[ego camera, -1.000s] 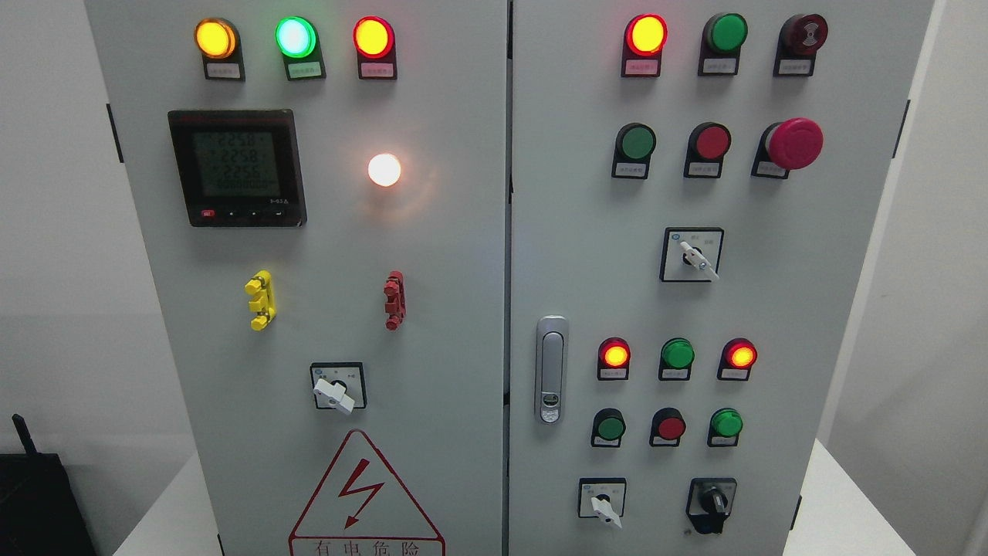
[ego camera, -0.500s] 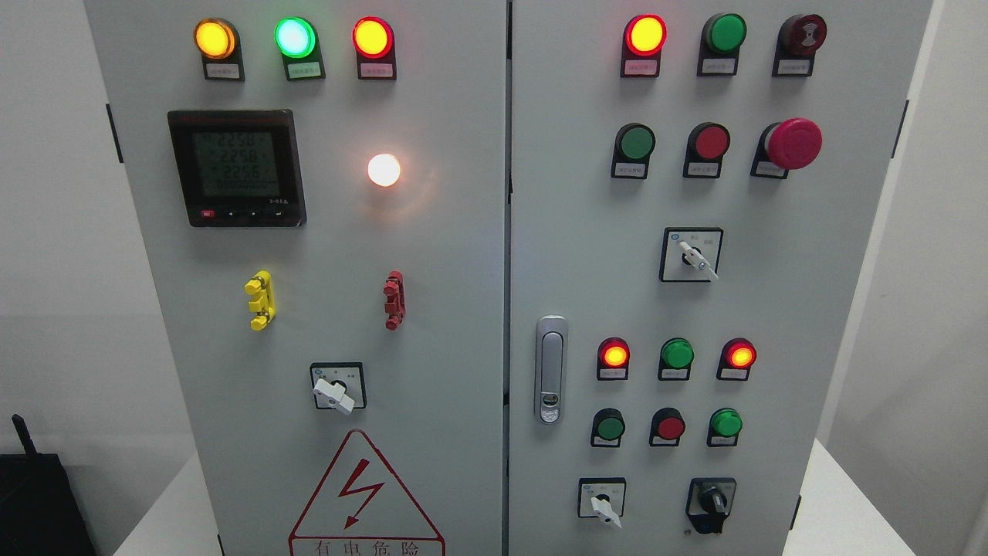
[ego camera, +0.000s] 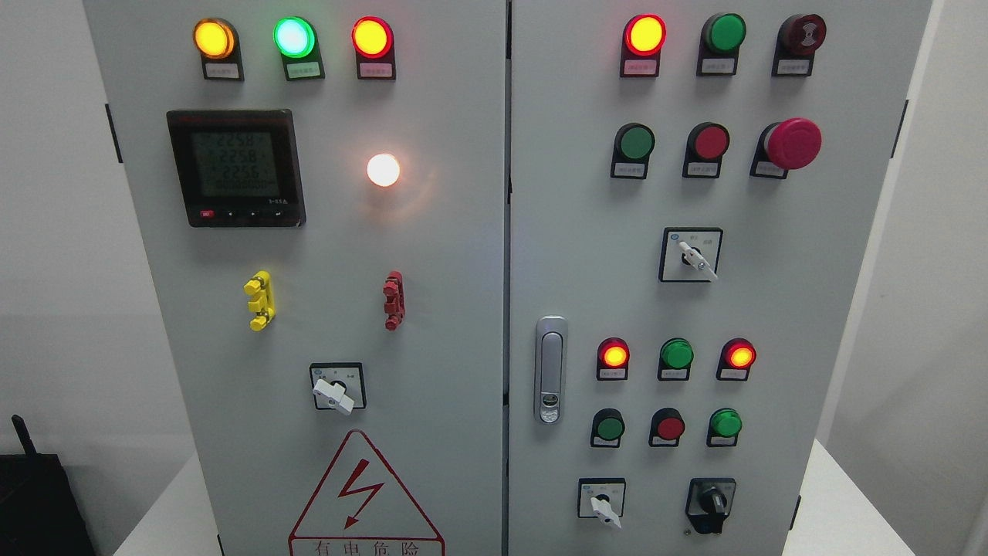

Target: Trip black knob to open circuit

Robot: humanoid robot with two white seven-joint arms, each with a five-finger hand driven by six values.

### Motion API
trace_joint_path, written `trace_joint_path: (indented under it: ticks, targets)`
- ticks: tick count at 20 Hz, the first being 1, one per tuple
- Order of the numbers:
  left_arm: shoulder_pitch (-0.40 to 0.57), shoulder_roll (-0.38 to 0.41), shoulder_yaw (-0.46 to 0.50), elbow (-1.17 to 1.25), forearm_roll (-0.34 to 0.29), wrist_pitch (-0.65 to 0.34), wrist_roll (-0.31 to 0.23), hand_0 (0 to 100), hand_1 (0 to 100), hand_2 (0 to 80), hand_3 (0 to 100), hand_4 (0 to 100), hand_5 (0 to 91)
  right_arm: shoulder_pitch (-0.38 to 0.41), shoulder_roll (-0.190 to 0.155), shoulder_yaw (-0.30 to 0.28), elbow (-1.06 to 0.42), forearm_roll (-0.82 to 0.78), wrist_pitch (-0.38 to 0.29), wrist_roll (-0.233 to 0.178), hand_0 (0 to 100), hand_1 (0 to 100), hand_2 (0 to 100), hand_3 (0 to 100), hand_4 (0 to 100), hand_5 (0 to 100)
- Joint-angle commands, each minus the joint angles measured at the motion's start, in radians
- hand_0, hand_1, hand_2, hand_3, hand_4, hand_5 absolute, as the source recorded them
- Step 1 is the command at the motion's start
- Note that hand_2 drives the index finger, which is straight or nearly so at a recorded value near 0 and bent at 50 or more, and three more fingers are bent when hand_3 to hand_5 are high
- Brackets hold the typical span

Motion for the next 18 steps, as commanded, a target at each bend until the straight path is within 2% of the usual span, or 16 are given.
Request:
trace_joint_path:
  ticks: [1,18]
  targets:
    - [0.0,-0.001,0.001,0.001,0.002,0.001,0.0,12,39,0.0,0,0,0.0,-0.023,0.002,-0.007,-0.034,-0.003,0.006,-0.004,100,100,0,100,100,91]
    - [0.0,-0.001,0.001,0.001,0.002,0.001,0.0,12,39,0.0,0,0,0.0,-0.089,0.0,-0.032,-0.022,-0.006,0.02,-0.002,100,100,0,100,100,90]
